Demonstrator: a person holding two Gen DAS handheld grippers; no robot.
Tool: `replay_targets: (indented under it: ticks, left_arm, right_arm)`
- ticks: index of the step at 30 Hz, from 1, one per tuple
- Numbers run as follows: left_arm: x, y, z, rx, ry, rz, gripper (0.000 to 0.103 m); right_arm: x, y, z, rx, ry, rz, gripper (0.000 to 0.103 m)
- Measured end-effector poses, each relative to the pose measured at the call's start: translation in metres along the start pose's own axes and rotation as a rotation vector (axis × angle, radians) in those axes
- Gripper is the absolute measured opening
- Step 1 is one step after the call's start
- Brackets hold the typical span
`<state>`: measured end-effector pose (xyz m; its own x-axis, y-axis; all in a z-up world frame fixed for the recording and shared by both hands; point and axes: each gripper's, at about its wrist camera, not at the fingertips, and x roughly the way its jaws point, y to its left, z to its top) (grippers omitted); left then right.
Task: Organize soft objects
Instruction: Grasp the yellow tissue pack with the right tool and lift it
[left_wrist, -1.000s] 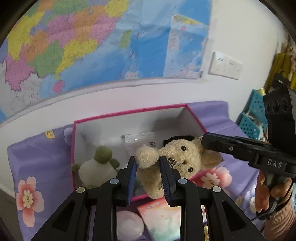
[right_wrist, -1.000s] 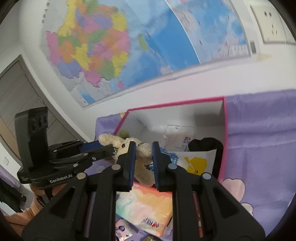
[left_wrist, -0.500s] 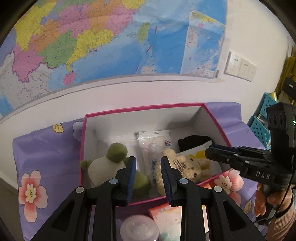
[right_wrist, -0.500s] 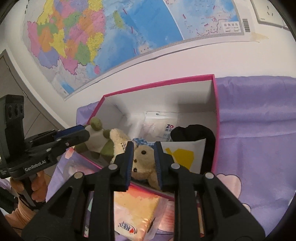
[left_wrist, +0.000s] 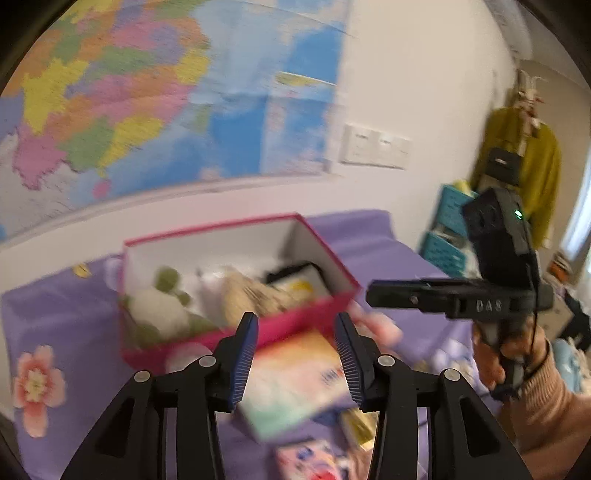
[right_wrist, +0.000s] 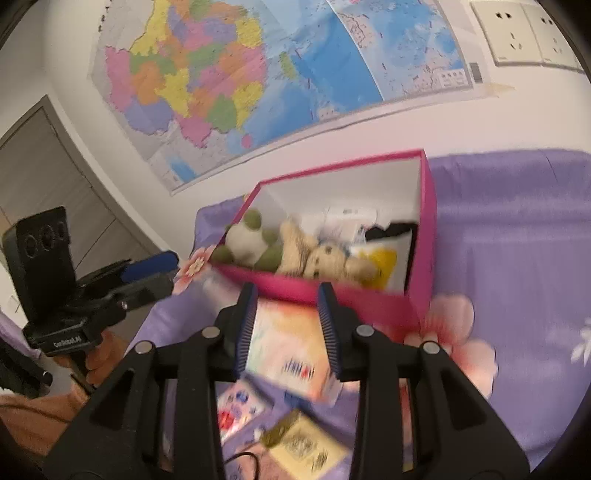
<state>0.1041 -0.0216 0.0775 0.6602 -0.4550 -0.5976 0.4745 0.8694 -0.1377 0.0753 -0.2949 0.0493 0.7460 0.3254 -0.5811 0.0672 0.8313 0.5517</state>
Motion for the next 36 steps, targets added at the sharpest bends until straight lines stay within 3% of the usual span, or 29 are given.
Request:
replay_targets:
  ticks: [8, 15, 27, 36]
  left_arm:
    - [0.014, -0.025, -0.045, 0.032, 0.113, -0.089, 0.044]
    - [0.049, -0.038, -0.077, 0.026, 0.242, -0.131, 0.044]
    - [0.083, -0.043, -0.101, -0.036, 0.356, -0.189, 0.042]
    - [0.092, -0.053, -0.104, -0.043, 0.375, -0.216, 0.035]
  right_arm:
    - [-0.025, -0.011, -0.059, 0.059, 0.077, -0.015, 0.039]
    - [-0.019, -0.018, -0.1, 0.119, 0.15, -0.04, 0.039]
    - [-0.001, -0.034, -0.129, 0.196, 0.212, -0.047, 0.039]
    - [0.003, -0.035, -0.132, 0.194, 0.202, -0.051, 0.037]
